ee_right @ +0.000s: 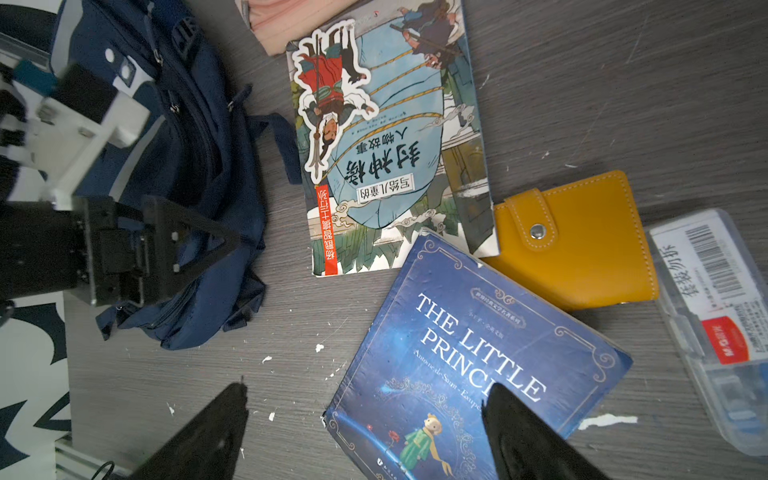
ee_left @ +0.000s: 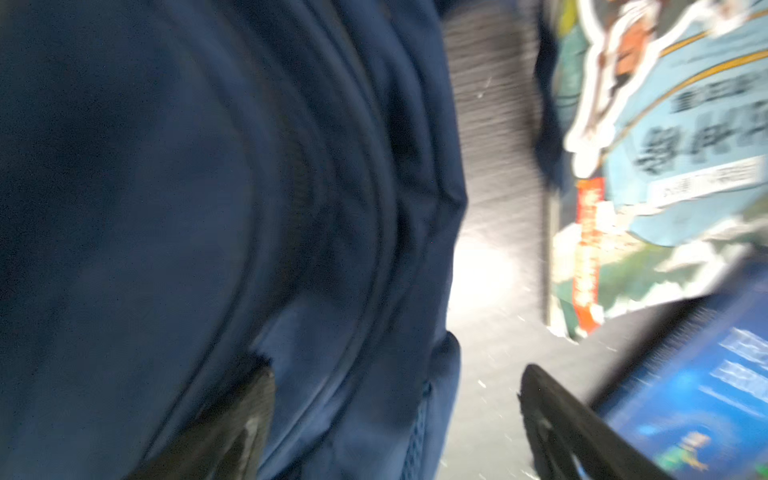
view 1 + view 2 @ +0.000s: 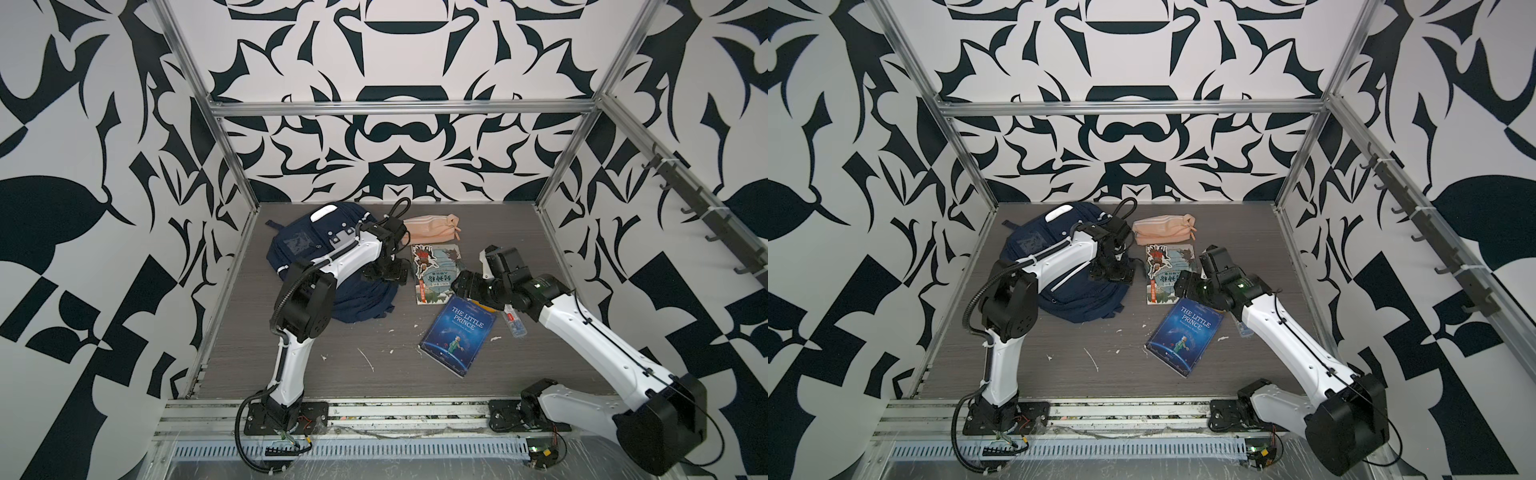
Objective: Pack the student bag
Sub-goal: 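Reach both grippers toward the navy backpack's top edge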
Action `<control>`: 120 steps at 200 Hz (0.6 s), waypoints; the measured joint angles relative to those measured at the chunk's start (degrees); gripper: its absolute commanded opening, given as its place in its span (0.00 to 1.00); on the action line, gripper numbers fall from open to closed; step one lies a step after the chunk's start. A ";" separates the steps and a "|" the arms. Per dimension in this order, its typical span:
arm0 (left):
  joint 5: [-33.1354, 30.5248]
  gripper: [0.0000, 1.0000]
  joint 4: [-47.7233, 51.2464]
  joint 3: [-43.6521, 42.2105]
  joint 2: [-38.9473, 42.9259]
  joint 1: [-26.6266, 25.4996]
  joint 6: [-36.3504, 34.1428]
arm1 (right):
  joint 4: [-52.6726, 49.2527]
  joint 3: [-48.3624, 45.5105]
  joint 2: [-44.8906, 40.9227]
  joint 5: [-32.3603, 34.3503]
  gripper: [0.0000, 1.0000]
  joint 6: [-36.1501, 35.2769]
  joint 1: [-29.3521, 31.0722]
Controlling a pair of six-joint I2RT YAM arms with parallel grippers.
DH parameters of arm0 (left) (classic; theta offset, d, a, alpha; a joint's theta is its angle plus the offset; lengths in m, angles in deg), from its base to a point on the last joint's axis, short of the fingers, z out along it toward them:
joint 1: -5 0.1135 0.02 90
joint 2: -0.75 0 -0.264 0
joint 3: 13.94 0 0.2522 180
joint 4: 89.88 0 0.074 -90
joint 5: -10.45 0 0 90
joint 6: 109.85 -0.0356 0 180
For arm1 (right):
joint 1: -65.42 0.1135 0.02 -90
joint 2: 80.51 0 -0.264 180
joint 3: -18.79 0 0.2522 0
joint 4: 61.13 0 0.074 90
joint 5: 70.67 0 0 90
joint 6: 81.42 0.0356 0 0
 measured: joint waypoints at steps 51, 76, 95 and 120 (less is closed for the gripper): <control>-0.55 0.50 -4.11 -5.49 1.46 0.35 -0.76 | 1.79 2.29 3.63 1.70 0.92 2.10 0.35; -0.20 0.30 -6.21 -8.74 3.58 0.48 -0.61 | 2.78 3.72 5.90 1.70 0.91 2.05 0.42; 0.46 0.14 -7.13 -11.41 5.49 0.46 0.15 | 3.85 4.74 7.78 1.53 0.91 1.86 0.55; 2.51 0.04 -9.81 -16.72 9.84 0.37 0.83 | 5.25 5.70 10.03 0.37 0.91 1.53 0.61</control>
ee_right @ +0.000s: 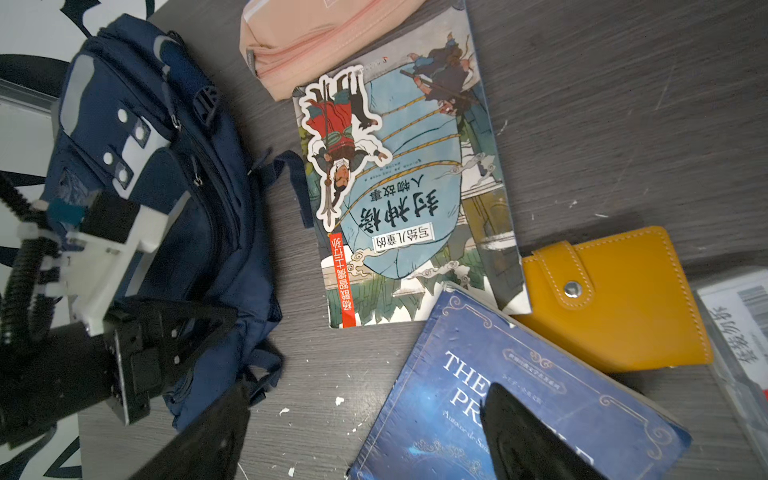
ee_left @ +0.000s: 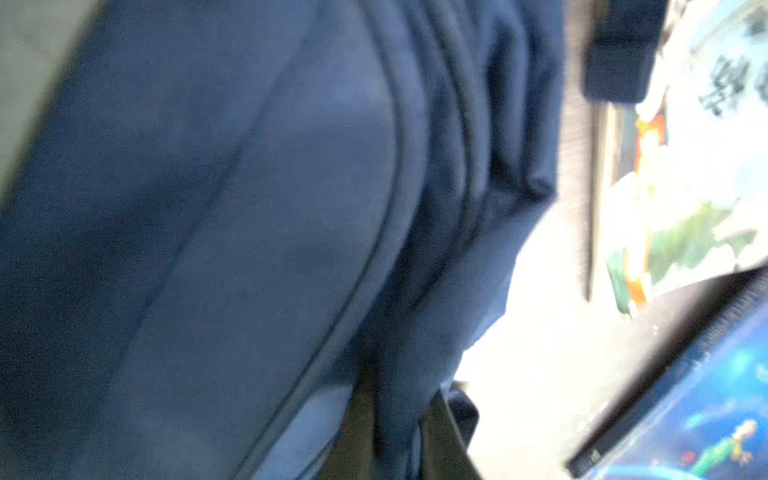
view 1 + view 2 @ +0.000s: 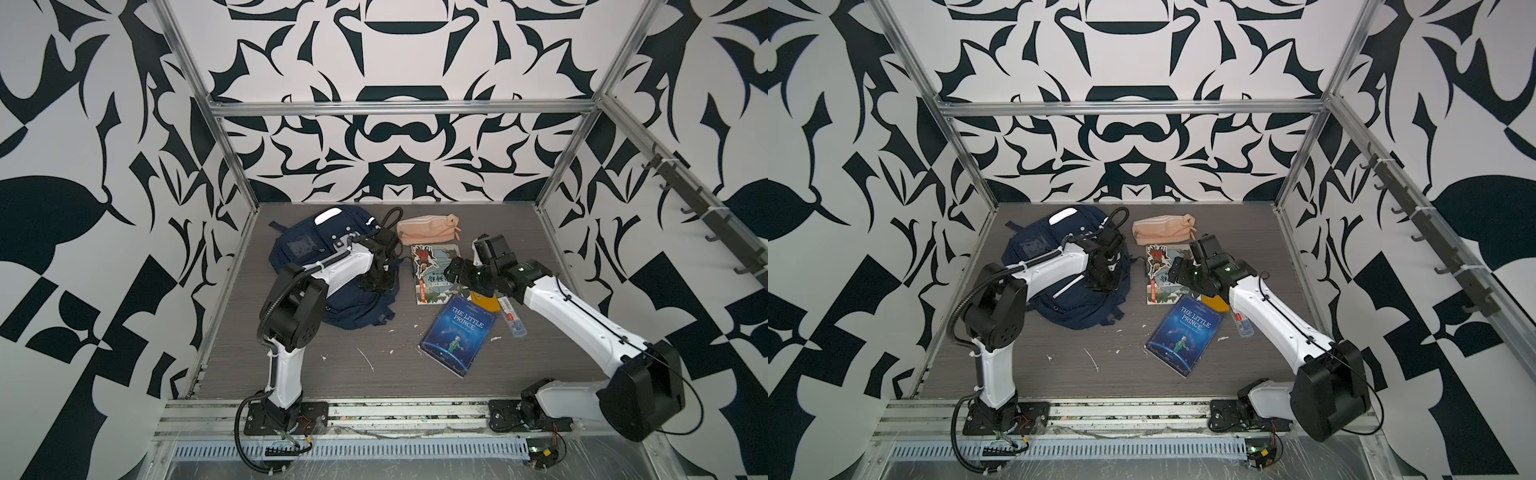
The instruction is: Pack the student bag
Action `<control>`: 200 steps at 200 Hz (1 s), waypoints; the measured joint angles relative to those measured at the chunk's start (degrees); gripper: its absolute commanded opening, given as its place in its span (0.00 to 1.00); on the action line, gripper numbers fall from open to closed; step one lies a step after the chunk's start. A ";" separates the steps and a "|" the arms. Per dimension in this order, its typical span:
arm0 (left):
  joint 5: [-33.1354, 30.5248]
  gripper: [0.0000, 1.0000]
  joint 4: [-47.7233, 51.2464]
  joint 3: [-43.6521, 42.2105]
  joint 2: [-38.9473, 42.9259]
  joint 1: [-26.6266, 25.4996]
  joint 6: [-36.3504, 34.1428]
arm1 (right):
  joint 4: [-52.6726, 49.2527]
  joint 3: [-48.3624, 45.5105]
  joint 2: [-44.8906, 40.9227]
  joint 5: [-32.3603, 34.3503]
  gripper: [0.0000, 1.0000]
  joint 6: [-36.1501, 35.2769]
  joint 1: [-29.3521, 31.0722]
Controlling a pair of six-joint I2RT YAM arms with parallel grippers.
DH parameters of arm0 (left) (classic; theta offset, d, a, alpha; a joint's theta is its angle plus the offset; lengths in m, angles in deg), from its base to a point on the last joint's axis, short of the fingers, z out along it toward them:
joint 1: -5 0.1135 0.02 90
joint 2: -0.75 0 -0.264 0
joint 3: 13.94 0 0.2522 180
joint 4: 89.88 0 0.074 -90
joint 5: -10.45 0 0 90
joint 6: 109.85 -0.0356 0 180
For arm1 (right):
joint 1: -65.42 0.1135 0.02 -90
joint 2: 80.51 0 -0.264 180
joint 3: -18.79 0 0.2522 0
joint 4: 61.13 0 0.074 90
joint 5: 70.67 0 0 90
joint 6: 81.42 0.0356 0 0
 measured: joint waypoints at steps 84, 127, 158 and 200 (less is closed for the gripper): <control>10.95 0.89 -4.20 -21.46 20.65 -0.42 2.97 | 11.67 2.19 15.63 -11.45 0.90 3.61 5.70; 11.17 0.91 -0.52 -19.41 28.22 -0.44 3.85 | 14.56 3.69 21.55 -15.32 0.82 4.90 7.63; 5.33 0.88 3.08 -12.24 27.43 -0.44 0.33 | 15.85 3.80 21.66 -16.13 0.79 5.68 7.98; -4.42 0.78 4.55 -8.17 17.29 -0.46 -6.75 | 16.06 0.94 17.16 -15.58 0.81 6.38 7.96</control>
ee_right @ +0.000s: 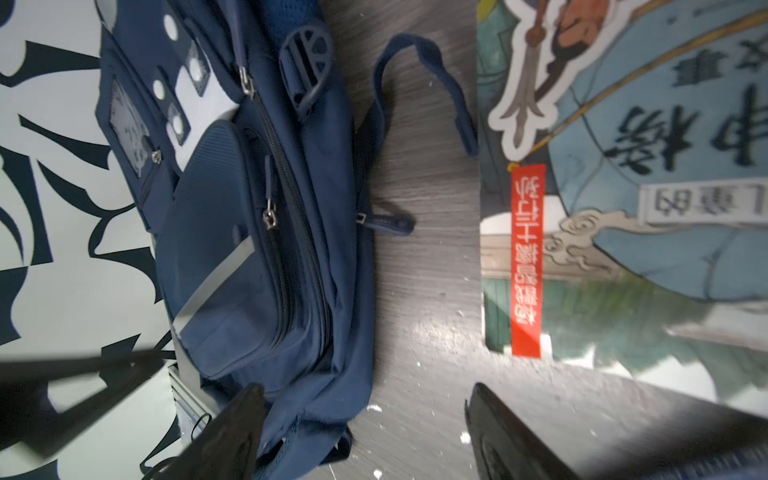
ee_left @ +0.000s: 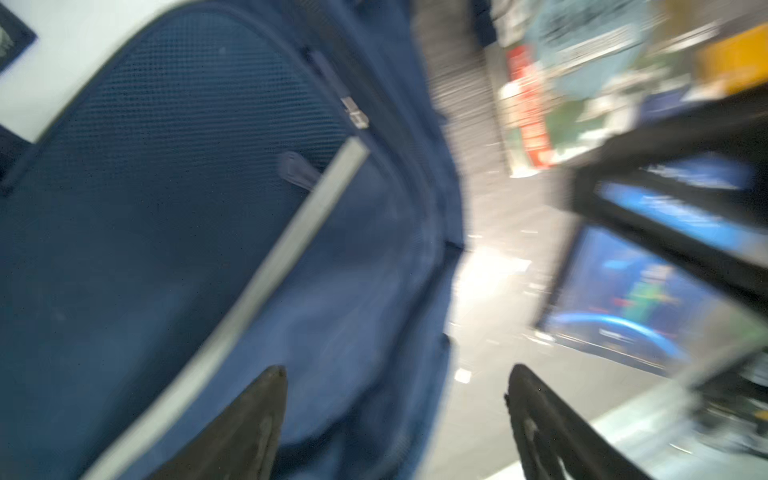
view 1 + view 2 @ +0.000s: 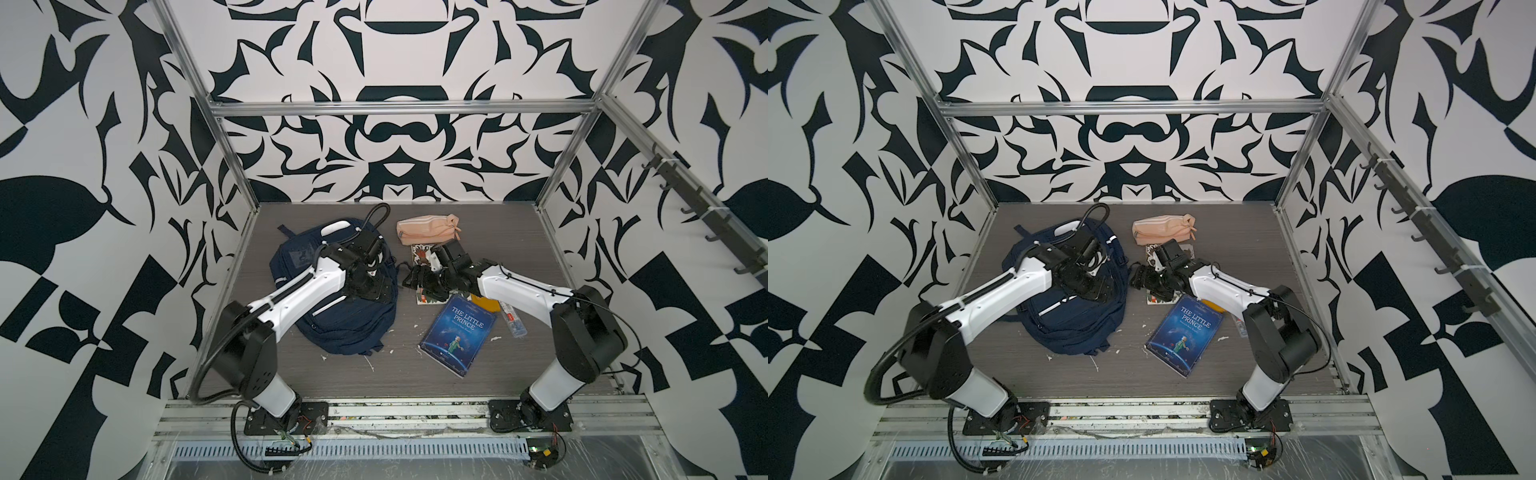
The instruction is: Pack the student bag
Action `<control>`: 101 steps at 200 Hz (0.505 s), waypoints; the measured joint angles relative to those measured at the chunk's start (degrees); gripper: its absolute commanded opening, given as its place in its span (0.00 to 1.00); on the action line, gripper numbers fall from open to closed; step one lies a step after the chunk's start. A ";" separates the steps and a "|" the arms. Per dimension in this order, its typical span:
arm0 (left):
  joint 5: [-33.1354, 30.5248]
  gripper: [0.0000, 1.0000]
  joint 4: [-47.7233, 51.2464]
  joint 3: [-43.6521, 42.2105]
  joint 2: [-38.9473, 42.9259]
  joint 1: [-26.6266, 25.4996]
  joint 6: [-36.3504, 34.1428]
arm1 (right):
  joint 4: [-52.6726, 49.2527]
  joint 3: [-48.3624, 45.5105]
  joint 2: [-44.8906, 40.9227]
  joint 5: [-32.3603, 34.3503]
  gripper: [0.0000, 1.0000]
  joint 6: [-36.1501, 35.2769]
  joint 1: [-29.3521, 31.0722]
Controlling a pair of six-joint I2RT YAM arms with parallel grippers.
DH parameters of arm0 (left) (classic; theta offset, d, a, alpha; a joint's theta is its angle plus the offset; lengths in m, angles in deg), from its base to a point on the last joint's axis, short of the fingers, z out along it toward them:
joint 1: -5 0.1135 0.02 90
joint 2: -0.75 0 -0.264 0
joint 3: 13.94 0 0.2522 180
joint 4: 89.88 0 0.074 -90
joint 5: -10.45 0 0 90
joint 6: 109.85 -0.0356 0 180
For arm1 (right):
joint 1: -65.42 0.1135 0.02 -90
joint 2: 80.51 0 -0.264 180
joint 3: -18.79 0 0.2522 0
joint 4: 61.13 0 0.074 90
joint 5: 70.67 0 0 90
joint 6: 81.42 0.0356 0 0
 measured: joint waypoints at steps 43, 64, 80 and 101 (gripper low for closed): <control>-9.64 0.96 1.40 3.04 -7.41 -1.60 -8.09 | -2.10 -4.37 -8.57 2.25 0.81 0.04 -0.96; -11.82 0.98 1.53 3.06 -7.43 -2.95 -10.73 | -3.23 -6.80 -12.46 3.54 0.81 0.09 -1.90; -13.66 0.98 1.55 3.06 -7.87 -3.91 -12.37 | -4.04 -8.35 -14.75 4.57 0.81 0.31 -2.45; -15.54 0.91 1.22 2.91 -9.07 -4.55 -13.64 | -5.31 -9.75 -16.68 5.77 0.82 0.68 -2.93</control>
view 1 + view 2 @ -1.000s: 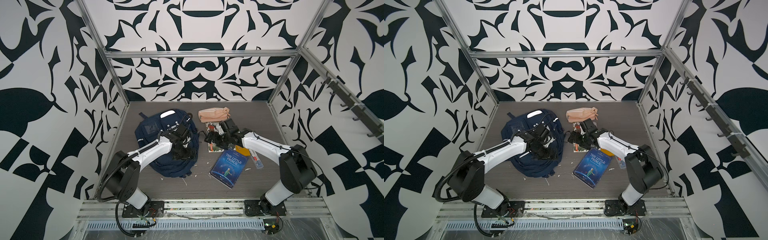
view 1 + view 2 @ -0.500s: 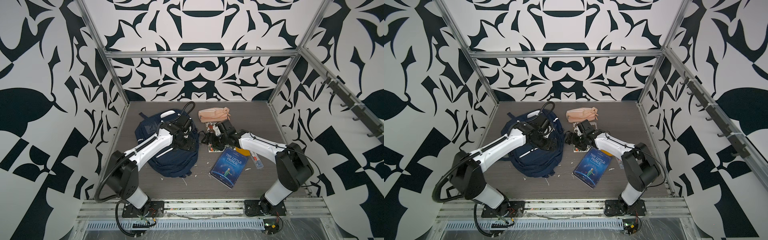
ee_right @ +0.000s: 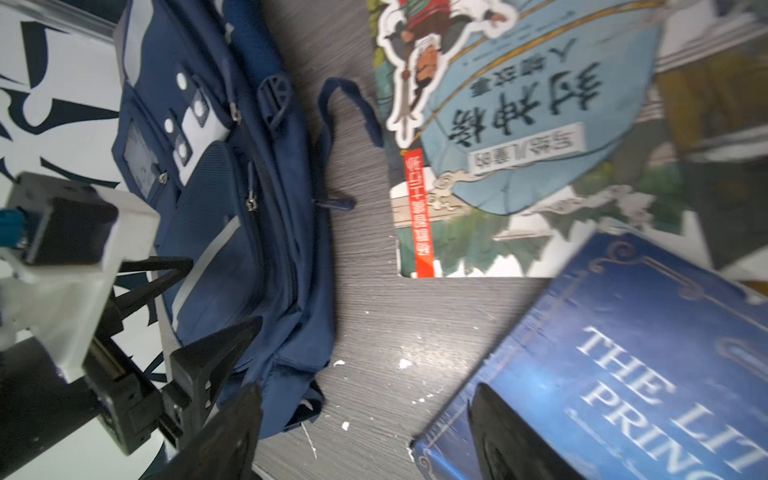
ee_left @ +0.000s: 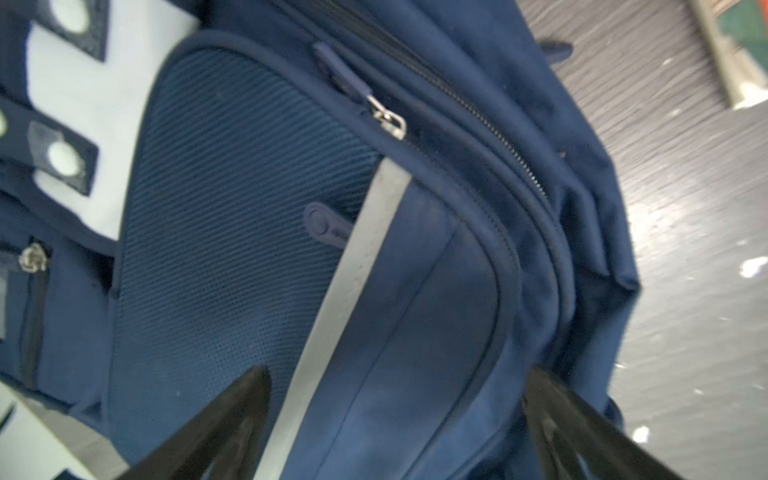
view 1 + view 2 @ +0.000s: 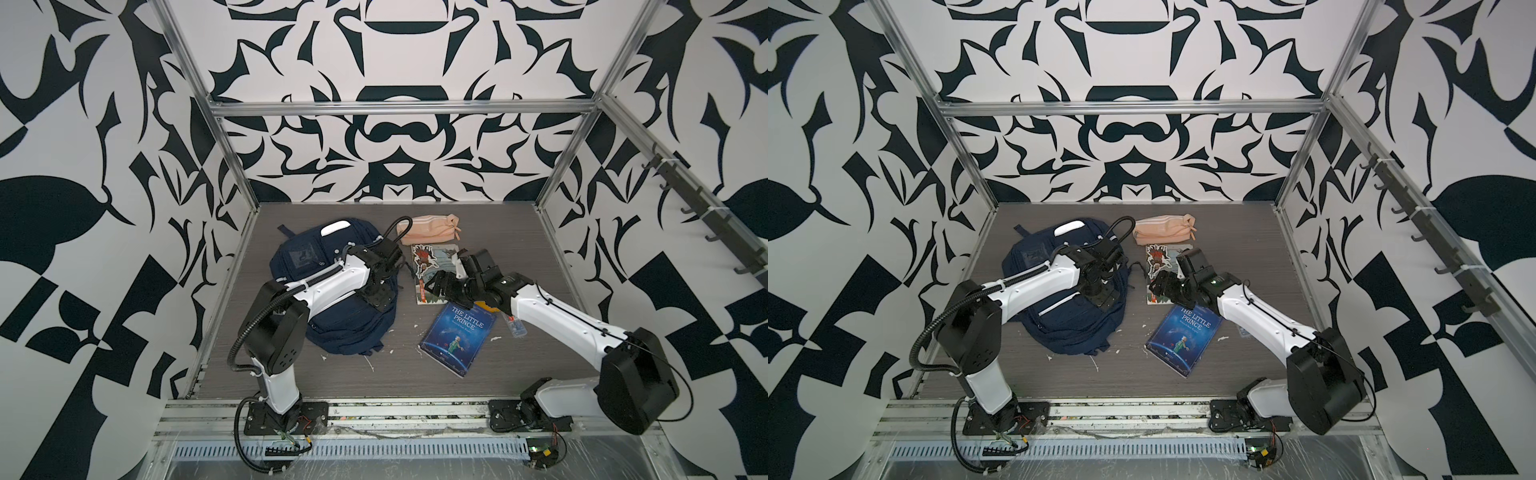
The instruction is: Pack the student bag
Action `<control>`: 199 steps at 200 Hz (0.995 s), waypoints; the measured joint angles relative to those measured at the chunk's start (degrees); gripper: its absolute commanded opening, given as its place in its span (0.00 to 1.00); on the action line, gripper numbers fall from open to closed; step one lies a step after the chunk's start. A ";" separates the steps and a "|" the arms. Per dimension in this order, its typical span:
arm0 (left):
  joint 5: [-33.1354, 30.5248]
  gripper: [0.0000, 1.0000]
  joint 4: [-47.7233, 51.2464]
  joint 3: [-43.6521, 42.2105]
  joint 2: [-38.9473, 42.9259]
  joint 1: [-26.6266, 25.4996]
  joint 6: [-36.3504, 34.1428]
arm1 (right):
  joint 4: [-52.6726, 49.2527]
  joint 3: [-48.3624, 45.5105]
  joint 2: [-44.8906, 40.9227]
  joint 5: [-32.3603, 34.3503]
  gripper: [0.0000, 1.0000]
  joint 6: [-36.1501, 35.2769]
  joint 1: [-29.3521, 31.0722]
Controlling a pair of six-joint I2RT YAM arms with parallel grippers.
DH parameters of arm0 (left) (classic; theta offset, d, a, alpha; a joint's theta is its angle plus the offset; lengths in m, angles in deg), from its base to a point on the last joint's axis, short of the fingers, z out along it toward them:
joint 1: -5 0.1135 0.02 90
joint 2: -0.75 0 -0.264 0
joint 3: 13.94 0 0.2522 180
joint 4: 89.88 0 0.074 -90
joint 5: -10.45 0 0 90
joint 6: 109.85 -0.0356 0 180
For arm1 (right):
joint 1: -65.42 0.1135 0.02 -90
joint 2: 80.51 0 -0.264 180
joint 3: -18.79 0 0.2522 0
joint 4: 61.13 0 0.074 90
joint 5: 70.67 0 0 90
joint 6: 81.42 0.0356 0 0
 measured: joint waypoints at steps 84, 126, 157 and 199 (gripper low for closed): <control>-1.05 0.33 -5.70 -4.22 -2.82 -1.84 -0.98 | -3.78 -0.26 -4.72 2.64 0.80 -2.12 -0.87; -0.09 0.00 -7.43 -6.05 -0.44 -1.86 -1.53 | -5.81 0.46 -8.02 3.37 0.76 -7.41 -1.09; 2.51 0.00 -7.67 -7.15 3.13 -1.64 -0.98 | -4.81 1.01 -13.18 3.28 0.79 -15.58 -1.16; 9.16 0.00 -7.37 -9.60 17.59 -1.20 -0.33 | -3.85 4.83 -17.22 -3.28 0.81 -29.40 -1.36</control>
